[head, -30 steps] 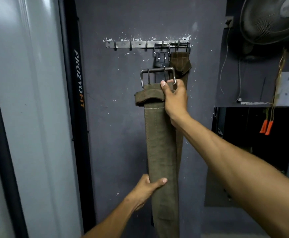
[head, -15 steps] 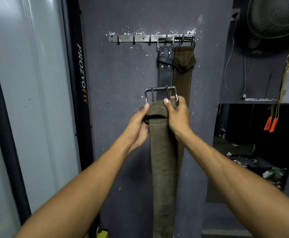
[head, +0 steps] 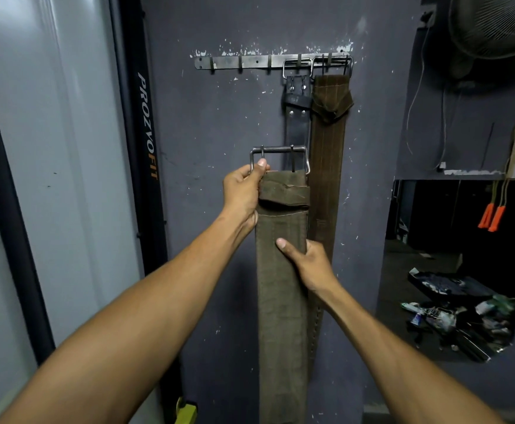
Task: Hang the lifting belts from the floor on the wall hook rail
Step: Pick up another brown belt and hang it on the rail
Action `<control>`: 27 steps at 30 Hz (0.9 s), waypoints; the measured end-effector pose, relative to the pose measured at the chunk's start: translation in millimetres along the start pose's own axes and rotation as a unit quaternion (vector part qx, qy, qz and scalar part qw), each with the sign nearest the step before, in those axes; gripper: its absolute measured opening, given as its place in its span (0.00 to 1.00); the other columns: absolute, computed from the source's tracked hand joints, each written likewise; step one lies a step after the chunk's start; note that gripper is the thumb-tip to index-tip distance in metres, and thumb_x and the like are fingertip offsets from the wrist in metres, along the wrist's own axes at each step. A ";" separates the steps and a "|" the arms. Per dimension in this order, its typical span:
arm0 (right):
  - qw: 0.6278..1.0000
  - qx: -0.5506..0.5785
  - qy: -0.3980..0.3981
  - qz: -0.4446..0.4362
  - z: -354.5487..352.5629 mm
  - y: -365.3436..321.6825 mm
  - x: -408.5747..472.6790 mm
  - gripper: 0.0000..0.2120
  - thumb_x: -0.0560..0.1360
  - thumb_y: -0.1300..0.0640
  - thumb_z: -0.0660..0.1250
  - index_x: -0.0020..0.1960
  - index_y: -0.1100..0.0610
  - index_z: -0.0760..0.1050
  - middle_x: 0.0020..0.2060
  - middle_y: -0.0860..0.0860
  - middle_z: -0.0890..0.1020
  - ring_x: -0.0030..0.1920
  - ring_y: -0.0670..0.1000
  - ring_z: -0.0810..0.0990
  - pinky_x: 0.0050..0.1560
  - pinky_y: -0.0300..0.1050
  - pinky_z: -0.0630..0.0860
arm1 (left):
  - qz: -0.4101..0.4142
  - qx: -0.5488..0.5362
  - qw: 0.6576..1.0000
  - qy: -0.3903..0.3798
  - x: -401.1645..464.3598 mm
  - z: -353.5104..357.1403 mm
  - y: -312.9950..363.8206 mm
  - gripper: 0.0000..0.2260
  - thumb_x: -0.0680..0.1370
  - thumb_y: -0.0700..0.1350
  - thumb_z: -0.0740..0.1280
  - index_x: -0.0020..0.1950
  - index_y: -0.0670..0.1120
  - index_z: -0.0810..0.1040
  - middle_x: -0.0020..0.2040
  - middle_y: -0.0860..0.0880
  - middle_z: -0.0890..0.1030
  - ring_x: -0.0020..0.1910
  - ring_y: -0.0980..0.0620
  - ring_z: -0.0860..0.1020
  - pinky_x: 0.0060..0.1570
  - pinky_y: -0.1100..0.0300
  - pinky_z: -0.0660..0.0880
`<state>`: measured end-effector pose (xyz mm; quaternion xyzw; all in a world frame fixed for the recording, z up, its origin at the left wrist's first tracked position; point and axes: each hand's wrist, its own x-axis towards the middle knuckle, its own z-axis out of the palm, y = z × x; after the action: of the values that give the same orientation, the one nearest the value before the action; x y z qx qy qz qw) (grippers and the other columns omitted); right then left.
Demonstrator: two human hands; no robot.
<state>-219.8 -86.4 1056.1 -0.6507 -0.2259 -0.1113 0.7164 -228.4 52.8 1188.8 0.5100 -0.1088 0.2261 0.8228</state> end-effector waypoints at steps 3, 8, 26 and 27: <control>0.998 -0.005 -0.051 0.043 -2.8 13.8 -12.5 0.15 0.72 0.49 0.80 0.55 0.54 0.85 0.51 0.49 0.90 0.51 0.48 0.89 0.46 0.37 0.83 | 0.012 -0.009 1.000 -0.001 6.3 1.9 11.4 0.08 0.82 0.40 0.69 0.45 0.40 0.82 0.39 0.45 0.83 0.39 0.50 0.81 0.56 0.49 0.81; 0.995 0.028 -0.047 0.084 1.9 36.2 -37.5 0.07 0.75 0.60 0.77 0.53 0.56 0.85 0.48 0.51 0.90 0.48 0.49 0.90 0.44 0.38 0.83 | 0.039 0.015 0.999 -0.017 10.2 9.4 31.1 0.09 0.82 0.40 0.69 0.43 0.40 0.81 0.31 0.48 0.85 0.31 0.55 0.82 0.41 0.59 0.82; 0.997 0.062 -0.015 -0.046 -8.2 -24.4 14.9 0.18 0.83 0.50 0.67 0.71 0.47 0.70 0.55 0.40 0.88 0.59 0.39 0.85 0.53 0.33 0.80 | 0.059 0.028 0.998 -0.007 17.8 9.2 7.4 0.09 0.82 0.40 0.68 0.43 0.40 0.81 0.32 0.48 0.85 0.30 0.55 0.82 0.34 0.62 0.81; 0.996 0.033 0.001 -0.084 -9.0 -38.8 26.9 0.20 0.83 0.52 0.66 0.73 0.47 0.66 0.54 0.39 0.87 0.58 0.34 0.83 0.53 0.29 0.78 | 0.064 0.041 0.997 -0.005 16.8 11.4 3.7 0.09 0.82 0.41 0.68 0.43 0.40 0.81 0.32 0.49 0.84 0.30 0.55 0.81 0.33 0.62 0.80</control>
<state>-212.3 -96.6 1102.5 -0.6054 -0.2826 -0.1640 0.7257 -214.8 48.5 1203.7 0.5362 -0.1358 0.2806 0.7844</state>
